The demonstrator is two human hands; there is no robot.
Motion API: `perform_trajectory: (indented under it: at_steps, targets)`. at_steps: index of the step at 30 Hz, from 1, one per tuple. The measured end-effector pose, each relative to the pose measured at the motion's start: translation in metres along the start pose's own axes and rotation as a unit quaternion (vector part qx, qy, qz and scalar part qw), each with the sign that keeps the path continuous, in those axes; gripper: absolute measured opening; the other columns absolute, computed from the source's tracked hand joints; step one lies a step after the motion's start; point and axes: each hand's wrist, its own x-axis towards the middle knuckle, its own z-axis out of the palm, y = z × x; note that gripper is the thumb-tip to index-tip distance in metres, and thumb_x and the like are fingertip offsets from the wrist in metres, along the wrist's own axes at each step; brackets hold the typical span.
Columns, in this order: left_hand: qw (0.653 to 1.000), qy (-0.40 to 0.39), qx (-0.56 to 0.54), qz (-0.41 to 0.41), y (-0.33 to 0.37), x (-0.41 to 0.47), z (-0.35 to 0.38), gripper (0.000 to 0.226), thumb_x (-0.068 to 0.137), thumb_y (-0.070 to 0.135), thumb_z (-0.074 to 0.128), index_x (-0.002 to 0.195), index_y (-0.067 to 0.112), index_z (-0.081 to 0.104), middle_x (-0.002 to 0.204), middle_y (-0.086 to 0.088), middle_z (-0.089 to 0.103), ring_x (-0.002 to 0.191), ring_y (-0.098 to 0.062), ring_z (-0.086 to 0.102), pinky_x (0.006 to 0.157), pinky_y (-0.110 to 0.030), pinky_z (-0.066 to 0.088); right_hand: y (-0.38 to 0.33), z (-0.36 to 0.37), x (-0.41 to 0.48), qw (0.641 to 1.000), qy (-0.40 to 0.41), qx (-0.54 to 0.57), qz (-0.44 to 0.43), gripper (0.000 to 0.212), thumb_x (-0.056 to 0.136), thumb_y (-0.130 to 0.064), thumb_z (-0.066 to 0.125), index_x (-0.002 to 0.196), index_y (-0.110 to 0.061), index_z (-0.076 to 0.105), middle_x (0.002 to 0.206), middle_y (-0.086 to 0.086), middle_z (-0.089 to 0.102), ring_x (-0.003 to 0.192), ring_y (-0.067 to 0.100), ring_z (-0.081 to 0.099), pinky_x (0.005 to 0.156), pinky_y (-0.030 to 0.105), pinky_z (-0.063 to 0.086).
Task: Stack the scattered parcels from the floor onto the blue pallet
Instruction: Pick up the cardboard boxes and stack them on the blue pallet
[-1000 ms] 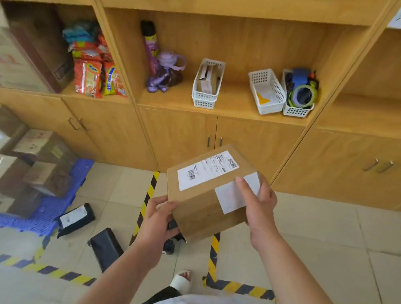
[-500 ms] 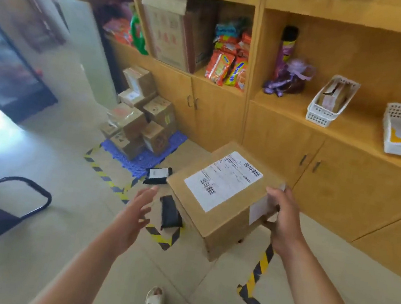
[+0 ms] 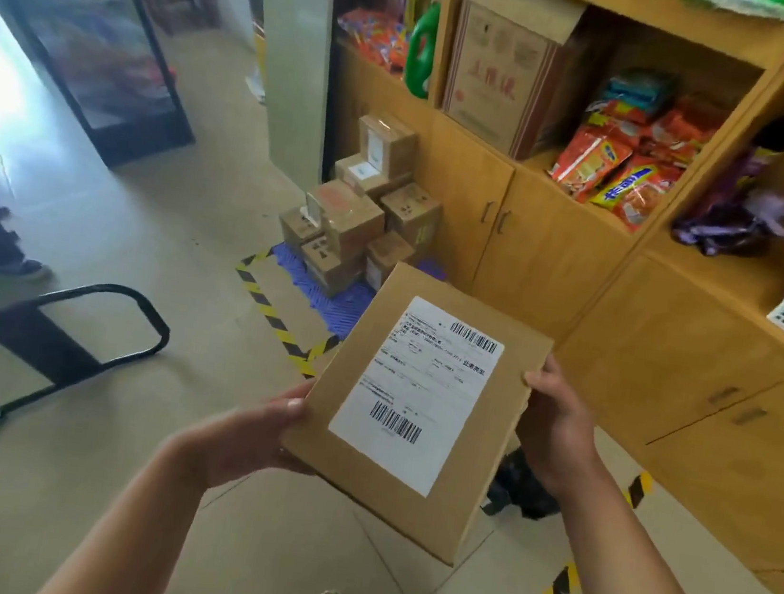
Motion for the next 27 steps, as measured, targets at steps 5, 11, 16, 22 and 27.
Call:
perform_trajectory:
  at_steps: [5,11,16,22,27]
  targets:
    - [0.999,-0.032,0.007,-0.021,0.003,0.004,-0.055,0.097,0.064,0.061,0.080,0.147,0.034,0.038,0.142,0.001,0.057,0.122,-0.023,0.060,0.092,-0.038,0.052,0.021,0.046,0.039,1.000,0.005,0.002,0.019,0.038,0.082,-0.024,0.050,0.115,-0.027,0.069,0.114,0.006,0.068,0.102,0.024,0.063,0.086,0.047,0.039]
    - [0.999,-0.009,0.002,-0.052,0.014,0.049,-0.127,0.103,0.066,0.057,0.081,0.152,0.034,0.029,0.145,-0.003,0.054,0.130,-0.031,0.054,0.105,-0.055,0.045,0.042,0.076,0.110,0.997,0.015,-0.004,0.070,0.049,0.082,-0.035,0.056,0.131,-0.030,0.060,0.123,0.004,0.067,0.116,0.028,0.058,0.095,0.051,0.040]
    - [0.997,0.033,0.004,-0.073,0.052,0.095,-0.197,0.109,0.057,0.055,0.086,0.149,0.035,0.031,0.139,-0.003,0.060,0.126,-0.029,0.057,0.098,-0.045,0.050,0.072,0.104,0.192,0.986,0.015,0.039,0.158,0.050,0.086,-0.045,0.066,0.135,-0.040,0.056,0.131,0.003,0.065,0.123,0.027,0.059,0.089,0.044,0.050]
    - [0.996,0.065,-0.008,-0.063,0.122,0.142,-0.288,0.108,0.060,0.050,0.087,0.149,0.036,0.029,0.139,-0.009,0.058,0.127,-0.032,0.055,0.100,-0.047,0.048,0.065,0.158,0.312,0.978,-0.047,0.027,0.200,0.064,0.074,-0.059,0.068,0.134,-0.041,0.057,0.122,0.007,0.068,0.106,0.025,0.063,0.080,0.041,0.052]
    - [0.996,0.079,0.006,-0.052,0.165,0.164,-0.362,0.099,0.063,0.037,0.085,0.146,0.044,0.030,0.139,-0.008,0.058,0.127,-0.029,0.056,0.108,-0.051,0.041,0.044,0.205,0.413,0.981,-0.070,-0.039,0.177,0.093,0.047,-0.075,0.081,0.131,-0.051,0.053,0.132,-0.003,0.063,0.120,0.020,0.058,0.091,0.041,0.049]
